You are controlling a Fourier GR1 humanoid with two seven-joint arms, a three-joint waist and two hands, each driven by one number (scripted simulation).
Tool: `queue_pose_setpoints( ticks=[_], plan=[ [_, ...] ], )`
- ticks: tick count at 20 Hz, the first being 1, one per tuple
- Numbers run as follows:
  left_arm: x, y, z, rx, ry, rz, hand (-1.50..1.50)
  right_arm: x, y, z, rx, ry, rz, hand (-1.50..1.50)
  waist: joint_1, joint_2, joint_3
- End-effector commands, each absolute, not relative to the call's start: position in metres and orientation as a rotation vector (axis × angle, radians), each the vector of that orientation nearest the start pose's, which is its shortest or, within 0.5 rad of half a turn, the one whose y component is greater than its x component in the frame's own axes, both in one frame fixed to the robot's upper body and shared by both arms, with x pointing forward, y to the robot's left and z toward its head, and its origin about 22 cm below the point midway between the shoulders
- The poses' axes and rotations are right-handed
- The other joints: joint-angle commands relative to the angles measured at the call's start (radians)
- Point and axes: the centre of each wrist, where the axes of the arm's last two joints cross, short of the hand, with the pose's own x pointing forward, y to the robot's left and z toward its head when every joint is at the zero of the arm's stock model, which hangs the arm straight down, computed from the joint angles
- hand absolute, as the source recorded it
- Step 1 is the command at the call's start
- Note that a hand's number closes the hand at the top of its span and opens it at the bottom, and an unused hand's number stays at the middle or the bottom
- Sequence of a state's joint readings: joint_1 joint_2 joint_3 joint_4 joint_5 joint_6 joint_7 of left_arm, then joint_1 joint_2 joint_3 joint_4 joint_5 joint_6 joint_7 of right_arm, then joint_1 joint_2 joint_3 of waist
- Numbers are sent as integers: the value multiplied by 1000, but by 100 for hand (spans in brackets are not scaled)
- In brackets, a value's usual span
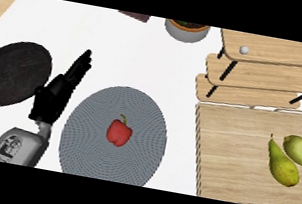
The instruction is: Pick the lemon from the tray and place it in the tiered shelf
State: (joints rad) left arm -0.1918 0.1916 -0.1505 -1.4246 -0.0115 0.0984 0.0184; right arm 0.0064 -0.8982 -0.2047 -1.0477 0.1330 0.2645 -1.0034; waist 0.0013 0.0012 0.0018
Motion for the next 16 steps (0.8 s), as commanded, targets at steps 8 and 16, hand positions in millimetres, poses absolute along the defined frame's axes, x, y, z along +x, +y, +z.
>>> queue_pose_setpoints(
  ticks=[8, 16],
  plan=[
    [278, 215, 20, 107, -1598, -259, 0, 192, -521, 71, -364, -1973, 948, -150, -4, -3, -2],
    [272, 225, 15, 123, -1586, -253, 0, 193, -508, 48, -360, -1940, 944, -150, 0, -1, -2]
  ],
)
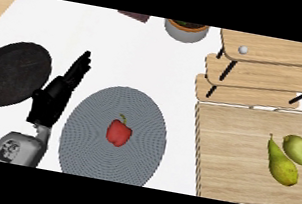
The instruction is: Pick the lemon from the tray and place it in the tiered shelf
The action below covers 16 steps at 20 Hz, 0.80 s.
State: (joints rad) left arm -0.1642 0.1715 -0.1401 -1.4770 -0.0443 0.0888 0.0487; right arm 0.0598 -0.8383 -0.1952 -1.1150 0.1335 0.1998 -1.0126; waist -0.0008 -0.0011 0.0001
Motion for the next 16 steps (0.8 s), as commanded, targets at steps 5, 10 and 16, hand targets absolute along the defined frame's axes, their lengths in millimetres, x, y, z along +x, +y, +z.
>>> queue_pose_setpoints(
  ticks=[5, 10, 16],
  plan=[
    [285, 225, 20, 121, -1577, -255, 0, 190, -504, 57, -378, -1933, 920, -150, -4, 0, 0],
    [278, 211, 19, 99, -1579, -251, 0, 187, -506, 37, -359, -1901, 940, -150, 0, 0, 0],
    [288, 222, 19, 89, -1578, -243, 0, 200, -483, 19, -417, -1873, 974, -150, 0, 1, 0]
  ],
)
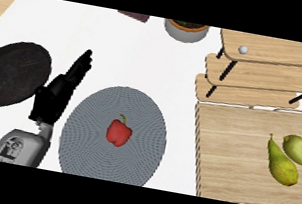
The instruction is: Pick the lemon from the tray and place it in the tiered shelf
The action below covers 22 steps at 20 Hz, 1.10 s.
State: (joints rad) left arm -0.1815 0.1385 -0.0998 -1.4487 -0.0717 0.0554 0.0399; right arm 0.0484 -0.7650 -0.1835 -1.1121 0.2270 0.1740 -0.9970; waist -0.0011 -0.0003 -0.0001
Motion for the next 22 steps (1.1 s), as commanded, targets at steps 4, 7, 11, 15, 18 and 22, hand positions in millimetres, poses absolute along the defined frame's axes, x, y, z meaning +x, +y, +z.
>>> queue_pose_setpoints(
  ticks=[4, 7, 11, 15, 18, 22],
  plan=[
    [273, 212, 19, 101, -1591, -266, 0, 214, -491, 23, -415, -1865, 991, -150, 5, 0, 0],
    [263, 229, 24, 113, -1557, -262, 0, 221, -483, 22, -444, -1860, 971, -150, 5, 0, 0],
    [302, 210, 20, 112, -1584, -263, 0, 228, -483, 21, -450, -1857, 996, -150, -1, 1, 0],
    [293, 202, 21, 98, -1576, -260, 0, 250, -457, 17, -462, -1847, 984, -150, 3, 1, 0],
    [284, 213, 20, 97, -1571, -247, 0, 240, -445, 18, -459, -1843, 995, -150, -1, -1, 0],
    [265, 223, 11, 102, -1566, -253, 0, 246, -456, 11, -476, -1817, 995, -150, 3, 0, 0]
  ],
)
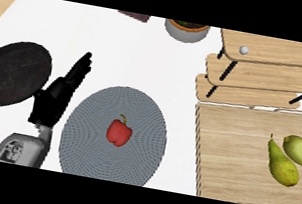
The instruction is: Pick the lemon from the tray and place it in the tiered shelf
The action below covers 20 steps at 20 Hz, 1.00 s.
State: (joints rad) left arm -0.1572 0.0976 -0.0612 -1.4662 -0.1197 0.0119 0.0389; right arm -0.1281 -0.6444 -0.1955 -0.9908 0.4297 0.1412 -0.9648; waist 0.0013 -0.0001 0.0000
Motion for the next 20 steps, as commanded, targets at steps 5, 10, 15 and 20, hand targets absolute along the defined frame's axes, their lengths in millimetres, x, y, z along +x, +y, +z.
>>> queue_pose_setpoints(
  ticks=[5, 10, 15, 20],
  plan=[
    [283, 220, 2, 108, -1595, -266, 0, 242, -452, -9, -454, -1822, 1007, -150, -2, 0, 0],
    [287, 211, 7, 122, -1586, -271, 0, 270, -440, -8, -454, -1807, 1022, -150, 0, 0, 0],
    [289, 226, 28, 111, -1576, -269, 0, 245, -465, -11, -455, -1793, 1114, 150, 0, 0, 0],
    [279, 227, 16, 98, -1572, -272, 0, 259, -451, -3, -559, -1838, 1184, 150, 2, 0, 0]
  ],
)
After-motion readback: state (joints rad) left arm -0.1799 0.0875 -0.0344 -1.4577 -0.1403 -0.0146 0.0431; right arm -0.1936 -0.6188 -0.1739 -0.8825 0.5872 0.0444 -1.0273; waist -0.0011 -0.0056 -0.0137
